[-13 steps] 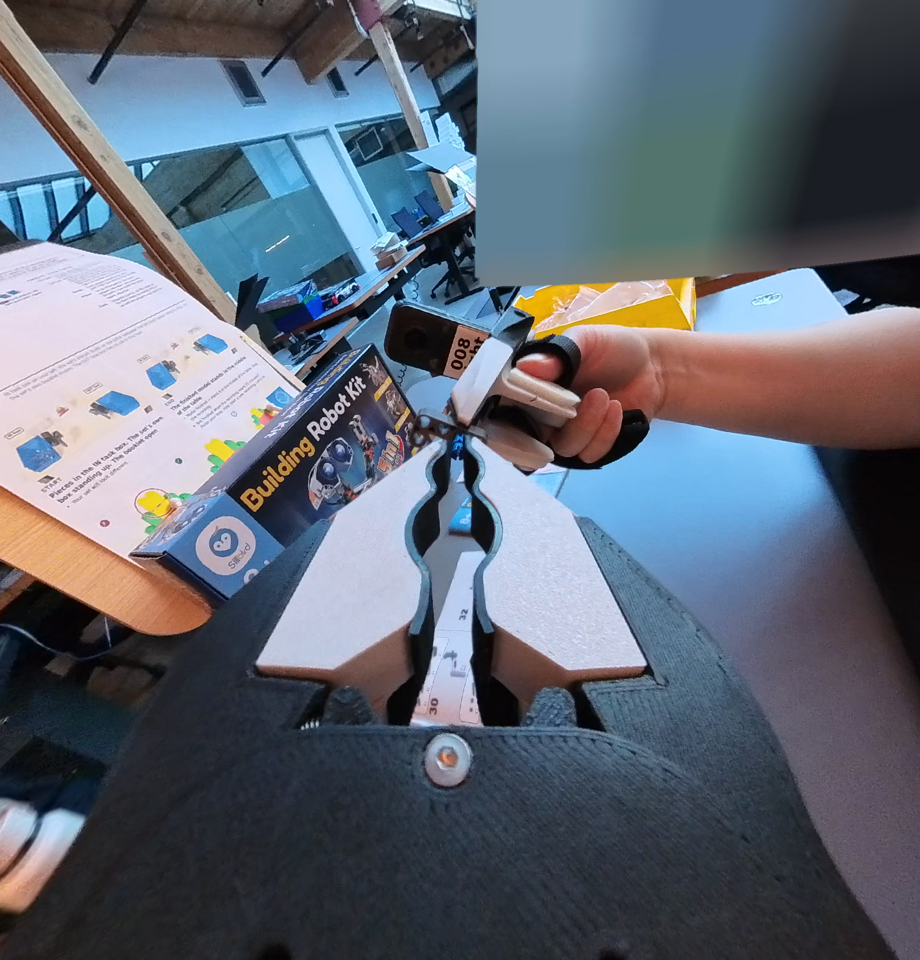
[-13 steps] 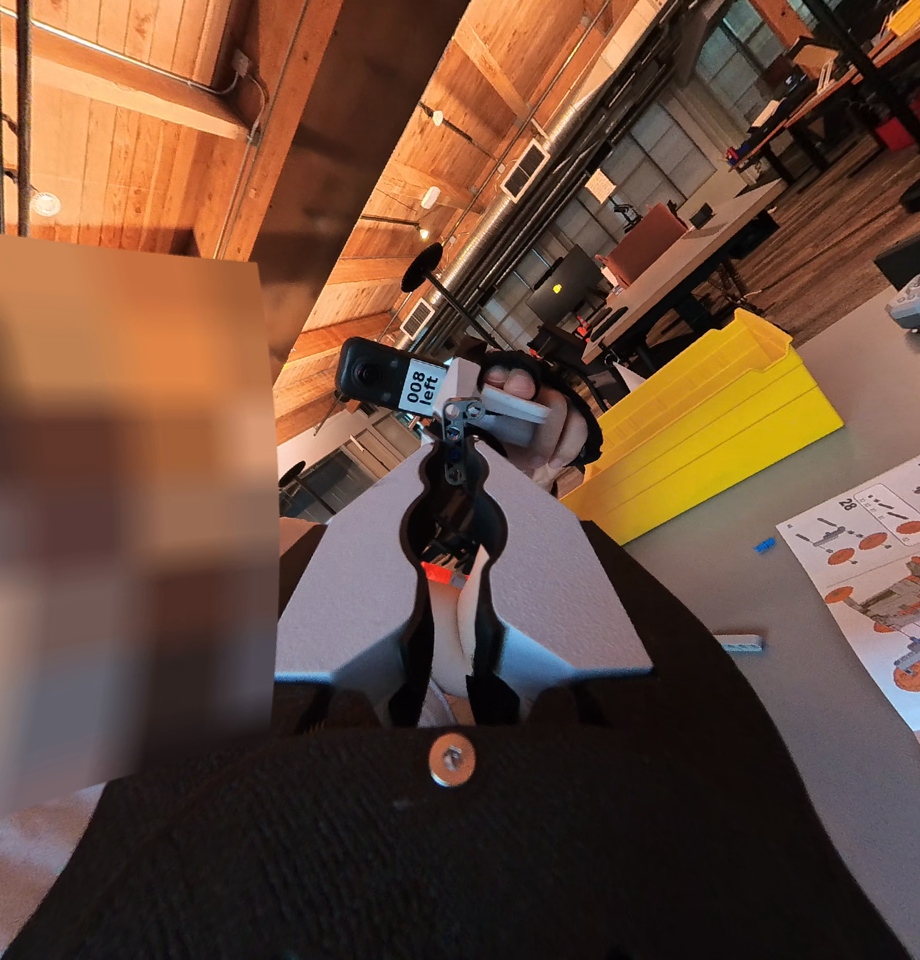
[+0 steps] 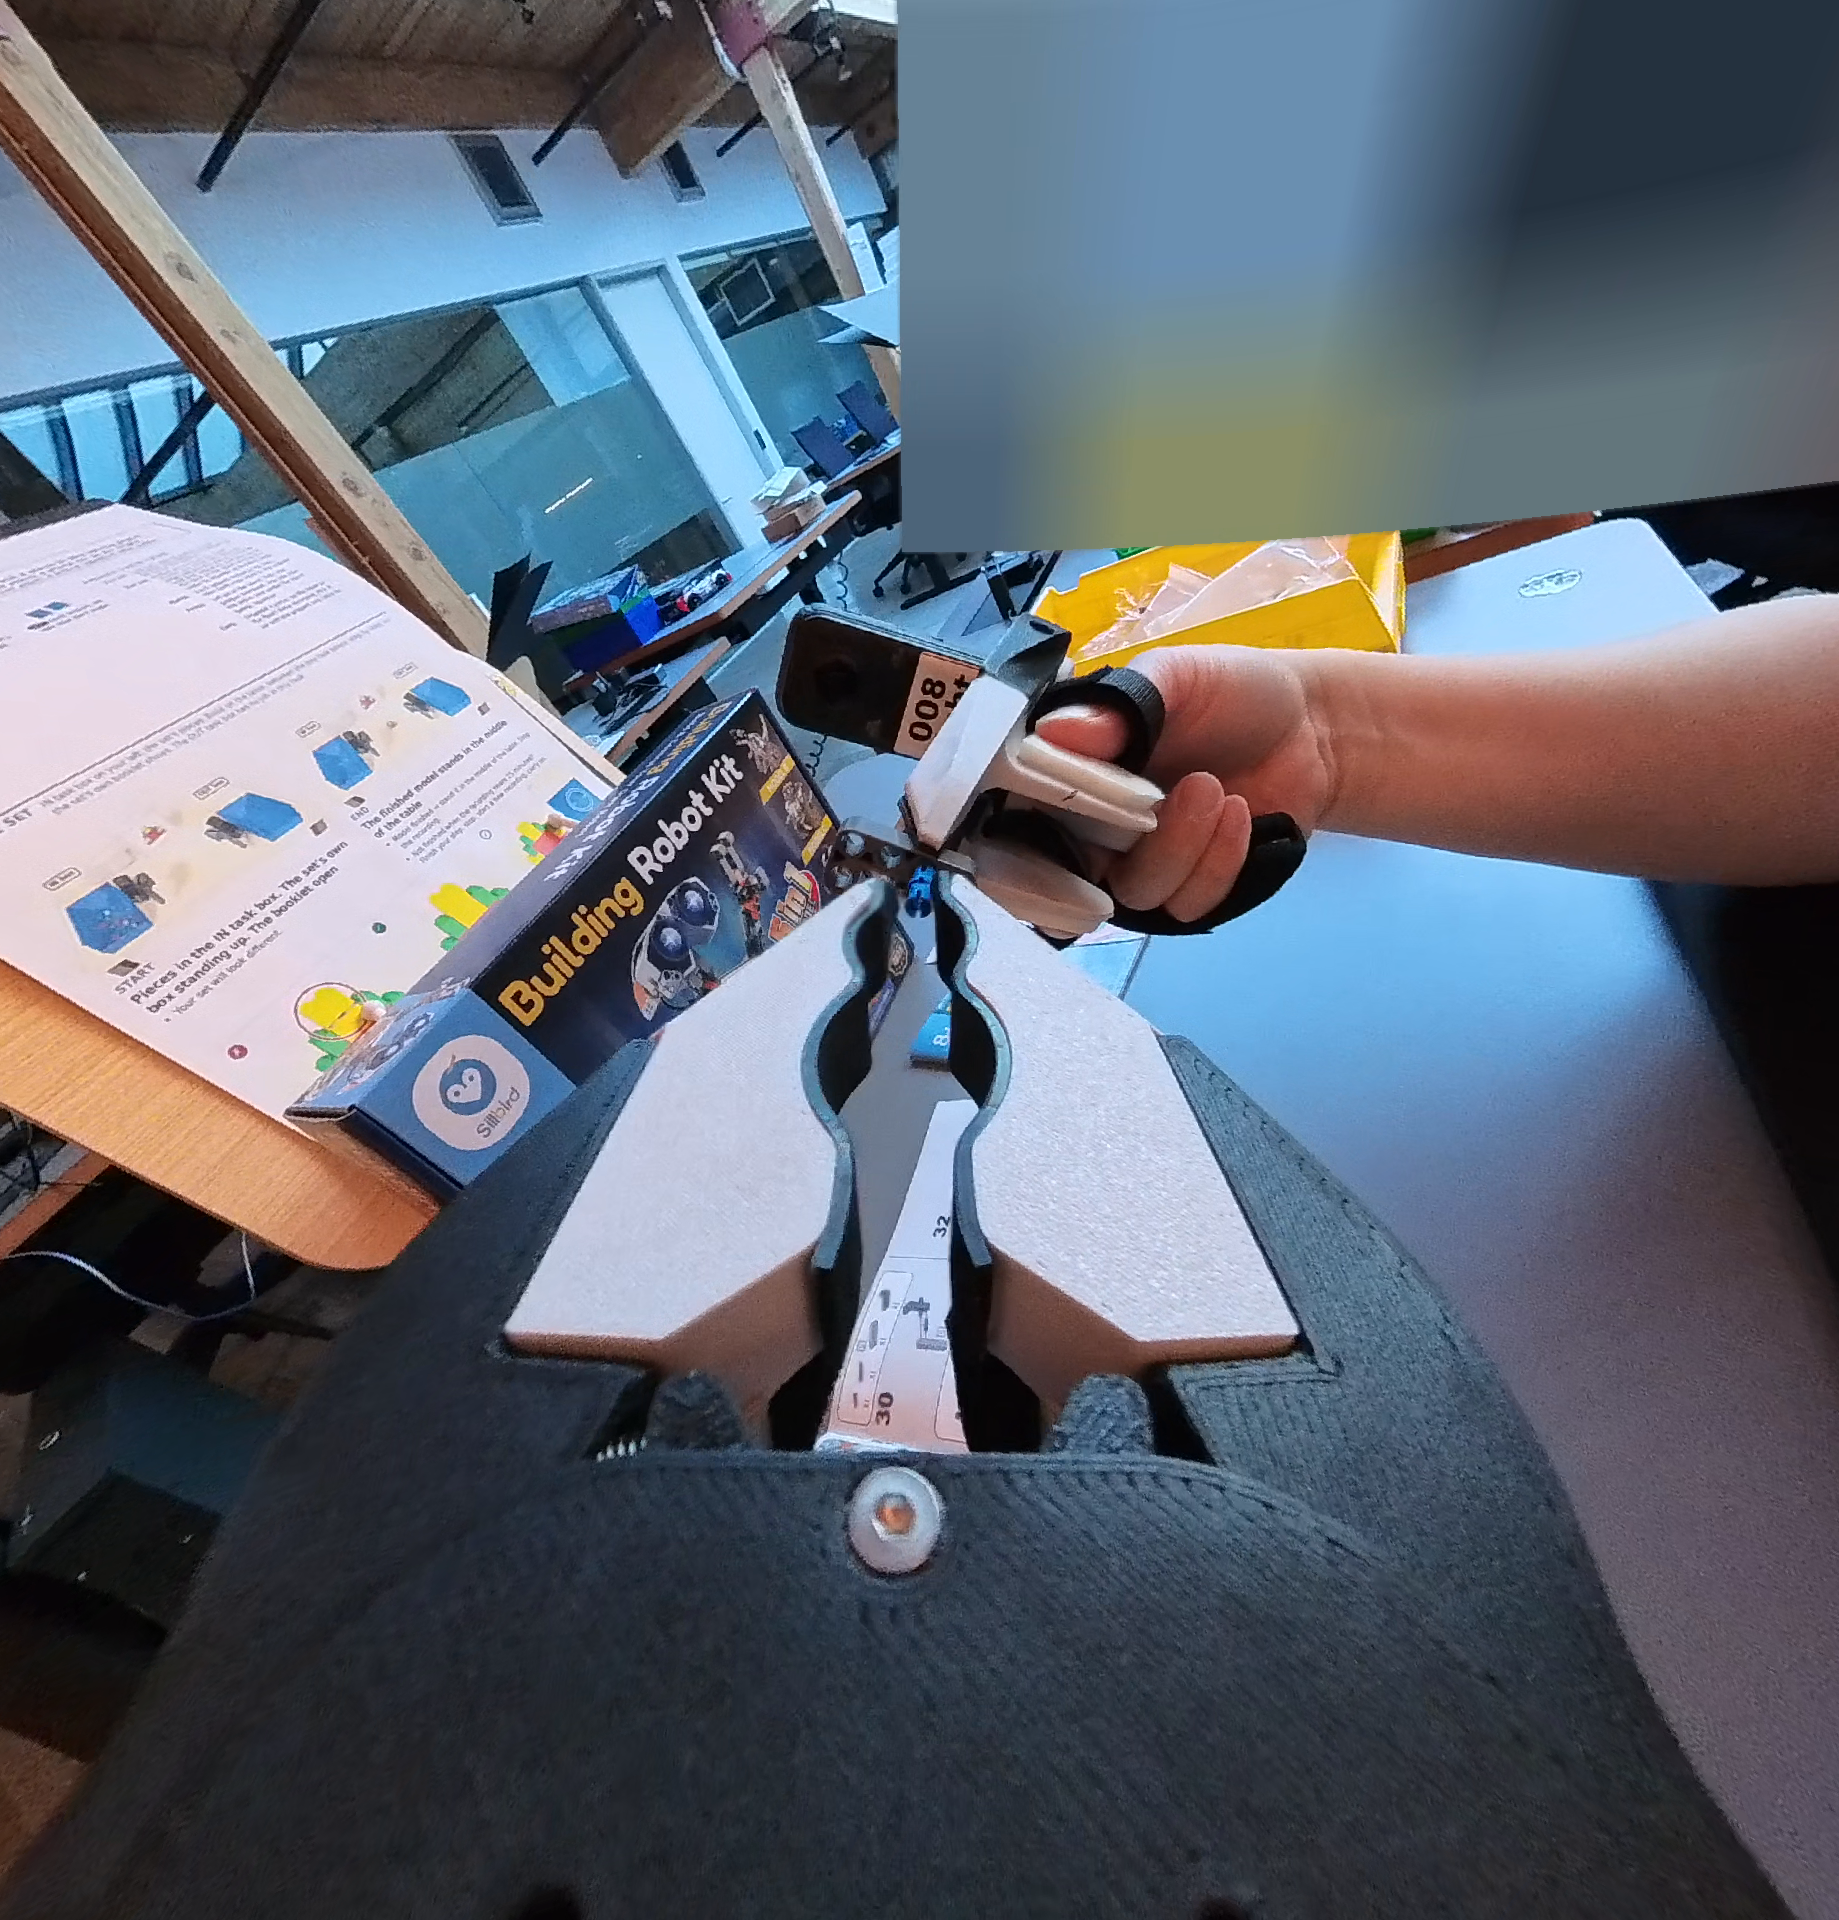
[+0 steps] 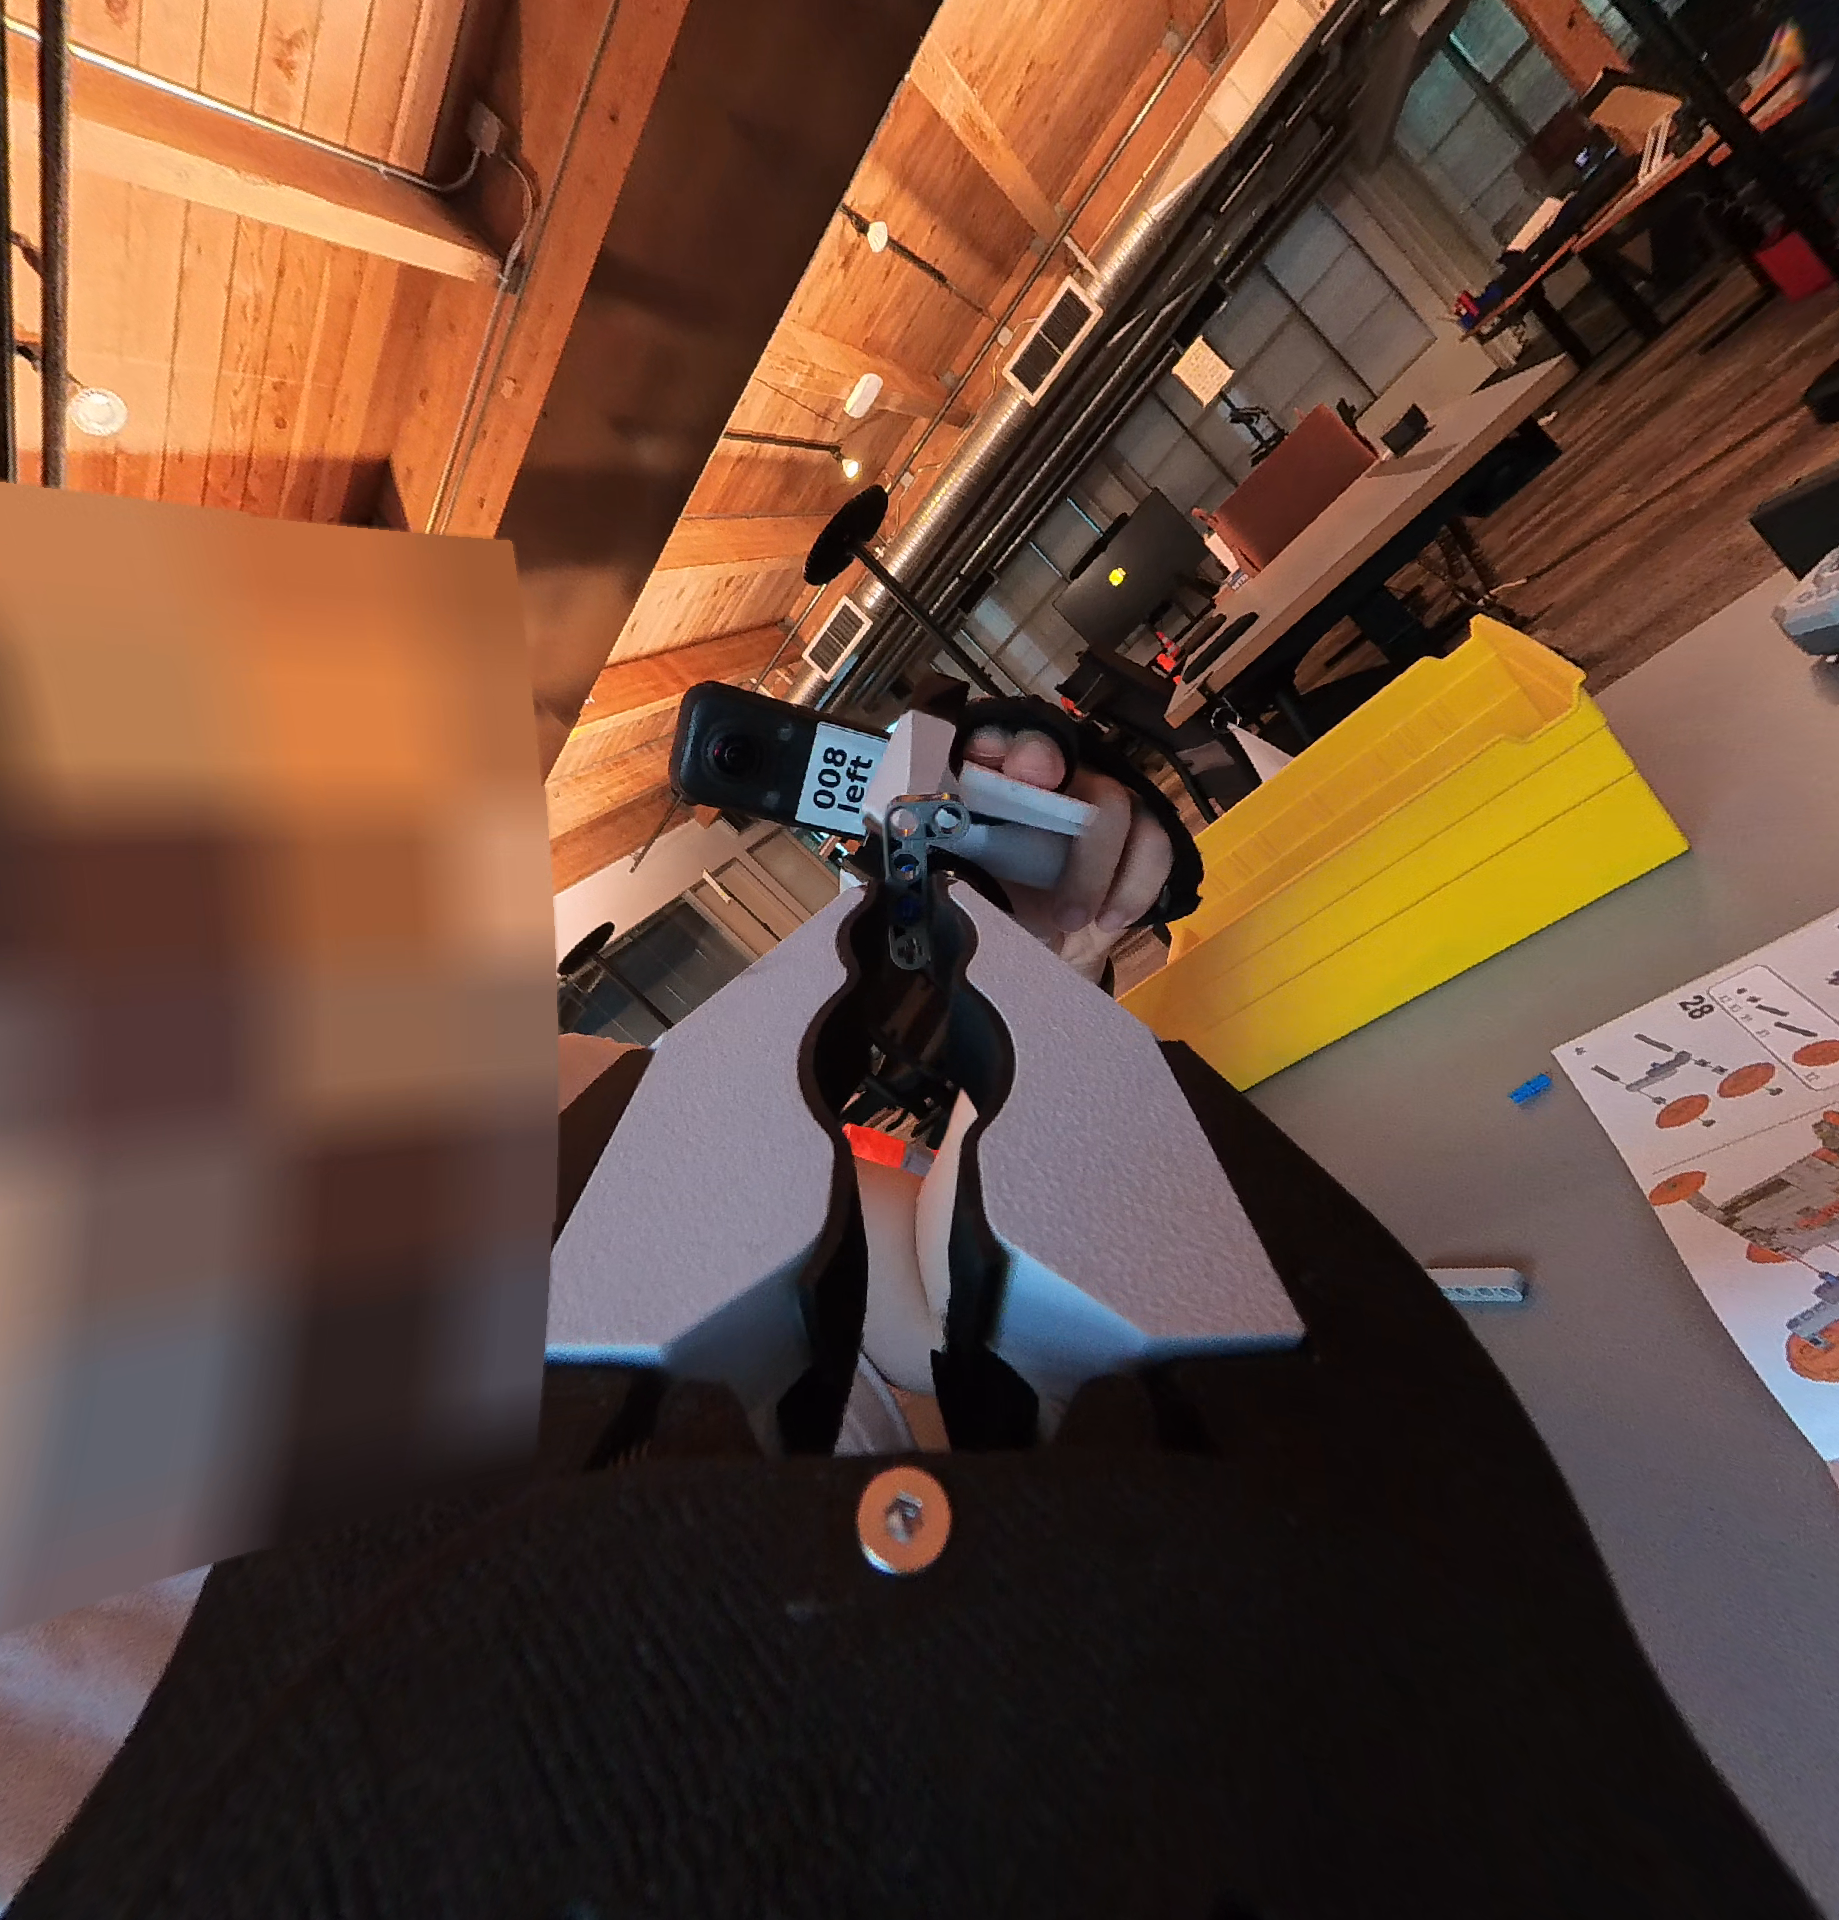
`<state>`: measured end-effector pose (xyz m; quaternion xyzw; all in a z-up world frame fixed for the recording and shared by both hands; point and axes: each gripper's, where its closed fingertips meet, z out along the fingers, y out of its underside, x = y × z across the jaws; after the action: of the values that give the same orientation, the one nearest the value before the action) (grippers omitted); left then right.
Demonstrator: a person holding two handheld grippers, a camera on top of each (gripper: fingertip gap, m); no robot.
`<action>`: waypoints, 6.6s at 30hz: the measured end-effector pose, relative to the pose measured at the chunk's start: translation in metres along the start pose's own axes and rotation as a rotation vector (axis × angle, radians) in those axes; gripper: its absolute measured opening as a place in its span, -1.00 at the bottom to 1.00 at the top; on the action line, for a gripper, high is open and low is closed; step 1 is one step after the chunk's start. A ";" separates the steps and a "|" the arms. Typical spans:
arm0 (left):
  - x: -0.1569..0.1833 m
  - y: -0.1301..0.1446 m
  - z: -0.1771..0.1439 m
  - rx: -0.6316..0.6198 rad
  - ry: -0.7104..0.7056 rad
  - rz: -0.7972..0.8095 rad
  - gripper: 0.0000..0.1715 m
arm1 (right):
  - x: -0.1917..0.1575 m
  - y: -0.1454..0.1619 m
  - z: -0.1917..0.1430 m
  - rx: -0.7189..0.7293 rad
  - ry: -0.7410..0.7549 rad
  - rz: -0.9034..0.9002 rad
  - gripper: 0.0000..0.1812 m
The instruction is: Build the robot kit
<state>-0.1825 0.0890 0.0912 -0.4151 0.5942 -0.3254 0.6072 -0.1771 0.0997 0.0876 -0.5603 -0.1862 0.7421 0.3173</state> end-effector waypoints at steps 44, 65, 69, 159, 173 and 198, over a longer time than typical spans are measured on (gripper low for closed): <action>0.006 0.013 0.008 -0.022 0.080 -0.056 -0.99 | 0.004 0.005 -0.006 -0.050 0.059 -0.072 -0.93; -0.006 0.001 -0.006 0.243 0.204 -0.359 -0.99 | 0.013 -0.007 -0.015 -0.155 0.489 -1.057 -0.43; -0.002 0.003 -0.005 0.288 0.280 -0.434 -0.99 | 0.005 0.003 -0.005 -0.221 0.503 -1.237 -0.37; 0.039 0.014 0.019 0.071 0.304 -0.206 -0.71 | -0.009 0.042 -0.014 -0.367 0.179 -0.818 -0.92; 0.039 0.038 0.030 -0.036 0.262 -0.137 -0.72 | 0.013 0.045 -0.028 -0.455 0.282 -0.848 -0.92; 0.039 0.051 0.039 0.000 0.235 -0.104 -0.74 | 0.024 0.047 -0.038 -0.451 0.252 -0.819 -0.92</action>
<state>-0.1458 0.0812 0.0260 -0.4043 0.6390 -0.4030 0.5156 -0.1576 0.0790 0.0298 -0.5813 -0.5077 0.4236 0.4742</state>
